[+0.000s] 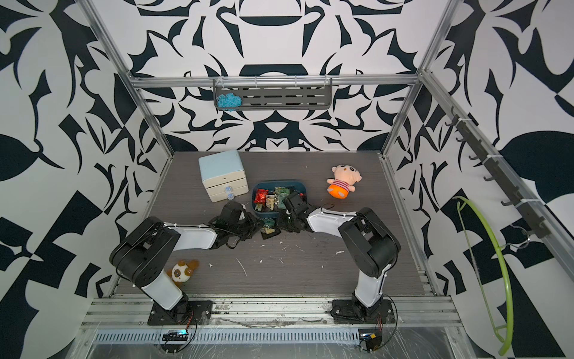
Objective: Put the tea bags into the storage box
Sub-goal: Pick up the tea bag from the center of the board.
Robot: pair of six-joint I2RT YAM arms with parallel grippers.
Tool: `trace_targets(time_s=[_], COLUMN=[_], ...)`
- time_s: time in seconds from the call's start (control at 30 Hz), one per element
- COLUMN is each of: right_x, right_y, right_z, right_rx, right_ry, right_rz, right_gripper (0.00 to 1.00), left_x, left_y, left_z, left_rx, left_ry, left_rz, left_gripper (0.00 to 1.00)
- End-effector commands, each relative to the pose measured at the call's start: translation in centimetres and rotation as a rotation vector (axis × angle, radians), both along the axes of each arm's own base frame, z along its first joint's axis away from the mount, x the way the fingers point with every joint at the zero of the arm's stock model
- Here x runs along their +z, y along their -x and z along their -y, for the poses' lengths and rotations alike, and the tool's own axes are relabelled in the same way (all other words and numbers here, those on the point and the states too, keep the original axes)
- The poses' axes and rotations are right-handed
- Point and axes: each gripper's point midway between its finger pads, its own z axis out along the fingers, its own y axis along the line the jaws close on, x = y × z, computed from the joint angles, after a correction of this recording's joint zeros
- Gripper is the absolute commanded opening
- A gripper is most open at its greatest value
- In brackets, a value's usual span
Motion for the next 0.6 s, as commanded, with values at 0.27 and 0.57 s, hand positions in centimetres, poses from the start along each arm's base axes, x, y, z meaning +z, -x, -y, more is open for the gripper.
trace_targets(time_s=[0.27, 0.57], right_x=[2.5, 3.7], right_y=[0.6, 1.8], right_z=[-0.1, 2.5], right_rx=[0.031, 0.019], right_ry=[-0.028, 0.053], right_rz=[0.046, 0.081], right_gripper=[0.19, 0.24], left_x=[-0.4, 1.5], left_y=[2.2, 6.3], left_z=[-0.4, -3.1], left_rx=[0.007, 0.041], left_ry=[-0.065, -0.179], left_rz=[-0.071, -0.071], left_gripper=[0.01, 0.0])
